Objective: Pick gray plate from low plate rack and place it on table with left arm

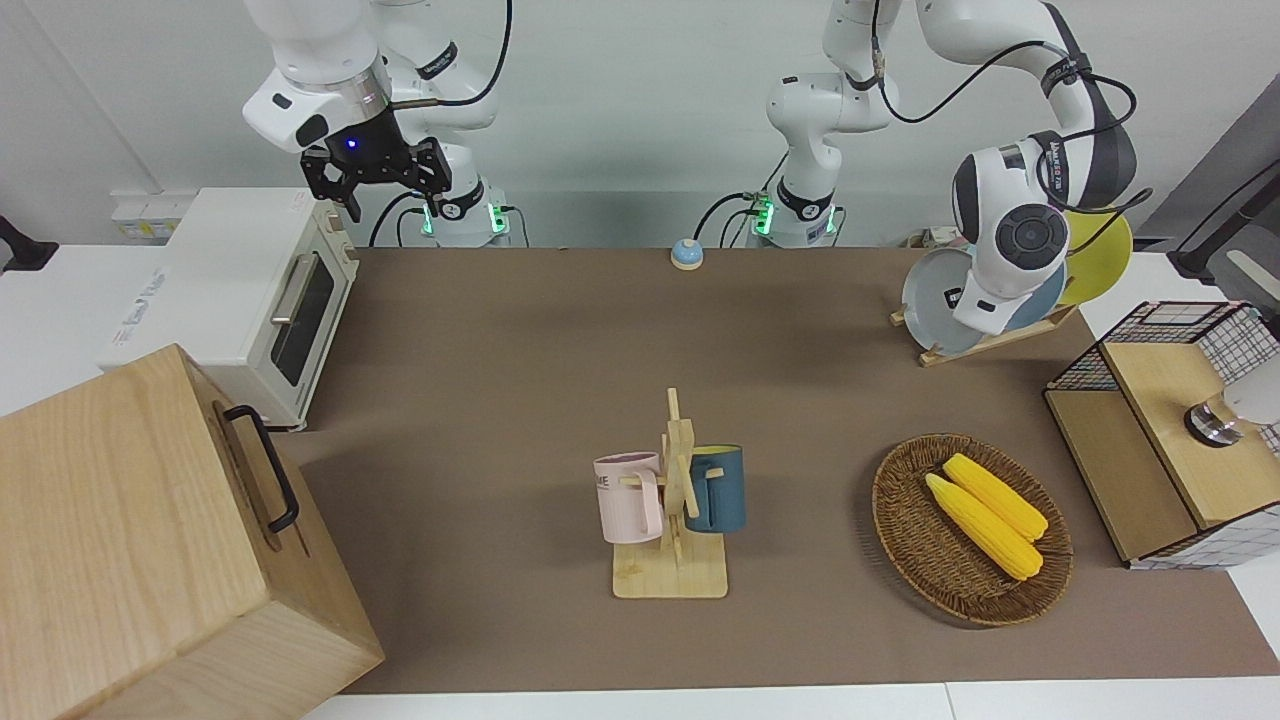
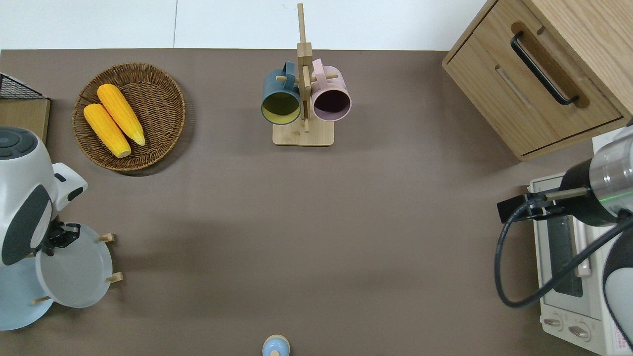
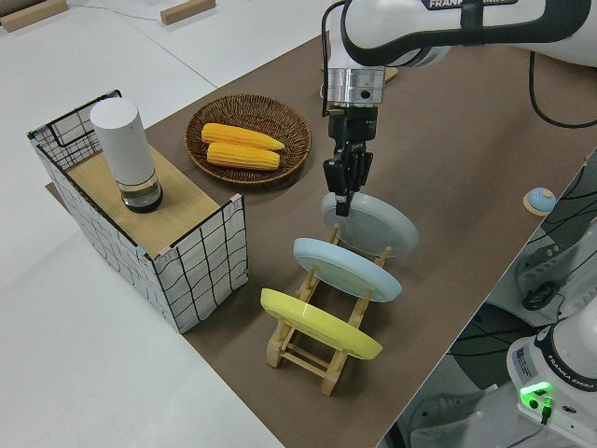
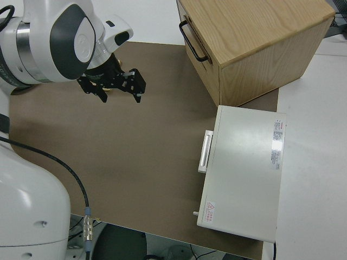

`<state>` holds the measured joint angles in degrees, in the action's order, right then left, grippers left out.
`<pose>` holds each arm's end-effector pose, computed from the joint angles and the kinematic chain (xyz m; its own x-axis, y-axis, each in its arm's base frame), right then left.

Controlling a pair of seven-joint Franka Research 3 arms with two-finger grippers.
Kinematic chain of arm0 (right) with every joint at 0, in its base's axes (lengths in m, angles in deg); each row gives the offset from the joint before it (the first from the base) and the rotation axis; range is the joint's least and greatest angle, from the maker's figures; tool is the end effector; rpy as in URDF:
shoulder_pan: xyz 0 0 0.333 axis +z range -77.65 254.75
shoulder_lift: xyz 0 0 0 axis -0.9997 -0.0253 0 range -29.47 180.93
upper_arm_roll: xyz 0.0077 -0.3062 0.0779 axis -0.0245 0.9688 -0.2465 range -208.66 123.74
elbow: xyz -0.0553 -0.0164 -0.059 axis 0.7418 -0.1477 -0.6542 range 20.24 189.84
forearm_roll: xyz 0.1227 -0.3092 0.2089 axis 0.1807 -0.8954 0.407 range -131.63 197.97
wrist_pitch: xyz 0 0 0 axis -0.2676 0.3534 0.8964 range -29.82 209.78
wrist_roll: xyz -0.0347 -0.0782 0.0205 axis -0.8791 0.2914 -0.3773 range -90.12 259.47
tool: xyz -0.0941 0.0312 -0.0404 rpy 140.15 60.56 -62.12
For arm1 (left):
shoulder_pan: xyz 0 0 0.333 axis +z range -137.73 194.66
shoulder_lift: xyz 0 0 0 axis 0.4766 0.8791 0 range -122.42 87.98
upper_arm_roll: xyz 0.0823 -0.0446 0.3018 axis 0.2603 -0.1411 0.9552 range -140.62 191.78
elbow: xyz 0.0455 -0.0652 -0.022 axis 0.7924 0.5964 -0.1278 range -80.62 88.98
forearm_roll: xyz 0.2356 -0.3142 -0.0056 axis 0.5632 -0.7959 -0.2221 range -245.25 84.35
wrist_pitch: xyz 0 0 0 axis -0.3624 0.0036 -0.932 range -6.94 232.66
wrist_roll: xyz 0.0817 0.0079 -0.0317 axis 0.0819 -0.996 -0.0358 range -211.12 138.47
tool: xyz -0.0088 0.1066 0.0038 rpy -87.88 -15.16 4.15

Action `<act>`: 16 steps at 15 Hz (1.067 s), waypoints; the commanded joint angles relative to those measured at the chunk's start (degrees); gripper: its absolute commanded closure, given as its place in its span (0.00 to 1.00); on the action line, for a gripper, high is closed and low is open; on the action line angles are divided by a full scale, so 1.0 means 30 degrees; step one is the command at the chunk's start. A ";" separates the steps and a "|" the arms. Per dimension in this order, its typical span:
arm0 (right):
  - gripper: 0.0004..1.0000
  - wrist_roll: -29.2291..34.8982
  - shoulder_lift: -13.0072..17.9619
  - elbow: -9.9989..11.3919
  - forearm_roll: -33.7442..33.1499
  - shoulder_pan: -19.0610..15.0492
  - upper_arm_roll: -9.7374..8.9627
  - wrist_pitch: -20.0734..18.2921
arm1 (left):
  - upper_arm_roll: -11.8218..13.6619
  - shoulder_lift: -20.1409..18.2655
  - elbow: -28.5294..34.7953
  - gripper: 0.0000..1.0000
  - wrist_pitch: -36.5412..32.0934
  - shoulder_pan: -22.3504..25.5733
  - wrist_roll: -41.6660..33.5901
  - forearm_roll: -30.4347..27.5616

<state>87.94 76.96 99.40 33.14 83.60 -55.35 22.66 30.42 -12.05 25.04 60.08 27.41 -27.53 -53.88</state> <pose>0.5197 0.0739 0.6516 0.9894 0.0798 -0.1210 0.0819 -0.9966 0.0122 0.5239 0.0804 0.4117 0.9131 0.1829 -0.3644 -0.0081 -0.8854 -0.4647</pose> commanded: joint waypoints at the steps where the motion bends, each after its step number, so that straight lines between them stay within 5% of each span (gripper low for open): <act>1: 0.01 -0.0062 0.0090 -0.0115 0.0068 -0.0282 -0.0126 -0.0289 | 0.0084 -0.0258 -0.0069 1.00 -0.0152 -0.0059 -0.0207 0.0196; 8: 0.01 -0.0062 0.0090 -0.0115 0.0068 -0.0282 -0.0126 -0.0289 | -0.0179 -0.0697 -0.2558 1.00 -0.2992 -0.0293 -0.1614 0.0022; 16: 0.01 -0.0062 0.0090 -0.0115 0.0068 -0.0282 -0.0126 -0.0289 | -0.1672 -0.0903 -0.3322 1.00 -0.3375 -0.0440 -0.0765 -0.6355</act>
<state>87.94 76.96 99.40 33.14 83.60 -55.35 22.66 26.62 -14.75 15.31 51.16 26.89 -31.24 -66.47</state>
